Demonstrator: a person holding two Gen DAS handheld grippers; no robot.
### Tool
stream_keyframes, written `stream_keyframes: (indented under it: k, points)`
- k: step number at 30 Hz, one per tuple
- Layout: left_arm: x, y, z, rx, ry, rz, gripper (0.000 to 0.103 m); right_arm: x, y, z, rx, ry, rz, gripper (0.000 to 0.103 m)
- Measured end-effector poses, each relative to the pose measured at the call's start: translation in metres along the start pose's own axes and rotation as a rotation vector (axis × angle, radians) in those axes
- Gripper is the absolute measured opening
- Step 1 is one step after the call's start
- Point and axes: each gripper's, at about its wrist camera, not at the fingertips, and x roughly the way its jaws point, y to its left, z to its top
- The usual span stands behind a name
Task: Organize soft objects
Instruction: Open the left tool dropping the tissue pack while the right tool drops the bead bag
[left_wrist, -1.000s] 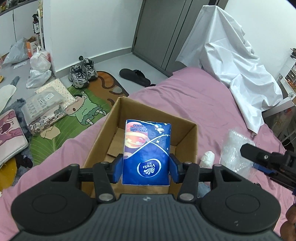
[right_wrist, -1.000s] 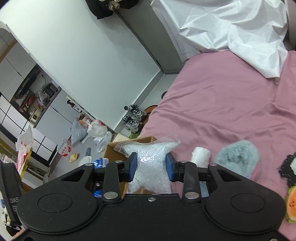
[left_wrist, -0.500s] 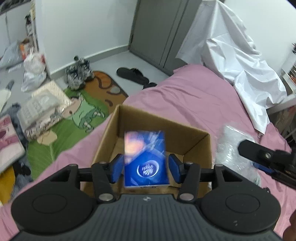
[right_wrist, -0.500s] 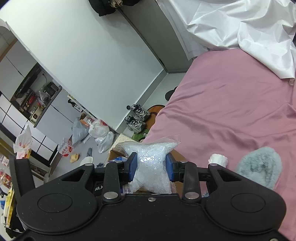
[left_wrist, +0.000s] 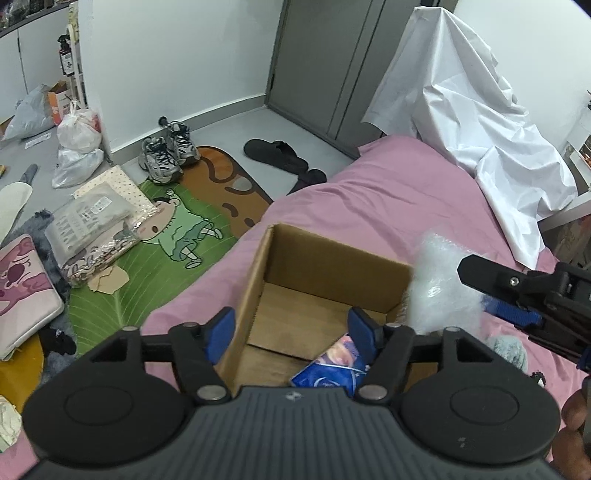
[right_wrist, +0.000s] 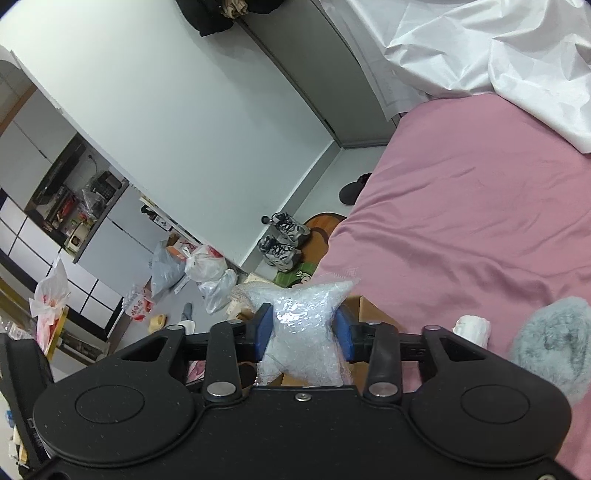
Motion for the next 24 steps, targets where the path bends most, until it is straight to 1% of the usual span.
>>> stream_keyframes:
  k: [3,4,6,7,8,9,10,12,14,16,18,22,24]
  points:
    - [-0.002,0.003,-0.001,-0.007,0.016,0.013,0.076,-0.005,0.000,-0.001,0.002,-0.008,0.001,0.061]
    - [-0.003,0.005,-0.002,-0.016,0.028,0.017,0.076,-0.008,-0.001,0.000,0.005,-0.011,-0.002,0.064]
    - [-0.007,0.005,-0.003,-0.023,0.032,0.017,0.078,-0.012,-0.002,0.002,0.020,-0.021,-0.006,0.075]
    - [-0.010,0.005,-0.004,-0.023,0.029,0.019,0.079,-0.014,-0.003,0.002,0.028,-0.025,-0.009,0.079]
    - [-0.013,0.004,-0.005,-0.021,0.026,0.023,0.082,-0.016,-0.004,0.003,0.037,-0.026,-0.017,0.086]
    - [-0.015,0.004,-0.005,-0.020,0.028,0.022,0.087,-0.018,-0.004,0.003,0.043,-0.027,-0.028,0.091]
    - [-0.018,0.004,-0.004,-0.023,0.031,0.019,0.088,-0.020,-0.005,0.002,0.042,-0.031,-0.039,0.092]
    - [-0.023,0.004,-0.004,-0.033,0.025,0.013,0.093,-0.025,-0.005,0.000,0.030,-0.034,-0.070,0.099]
    - [-0.028,0.004,-0.004,-0.042,0.021,0.008,0.096,-0.031,-0.004,-0.002,0.021,-0.033,-0.097,0.103]
    - [-0.033,0.003,-0.005,-0.049,0.014,0.010,0.102,-0.037,-0.005,-0.002,0.022,-0.029,-0.102,0.103]
    - [-0.038,0.002,-0.007,-0.053,0.004,0.005,0.103,-0.043,-0.003,-0.003,0.004,-0.027,-0.104,0.103]
    - [-0.049,-0.001,-0.008,-0.061,-0.007,-0.017,0.103,-0.056,0.005,-0.008,-0.073,-0.024,-0.136,0.103]
    - [-0.056,-0.003,-0.009,-0.063,-0.019,-0.036,0.103,-0.062,0.007,-0.009,-0.092,-0.018,-0.154,0.103]
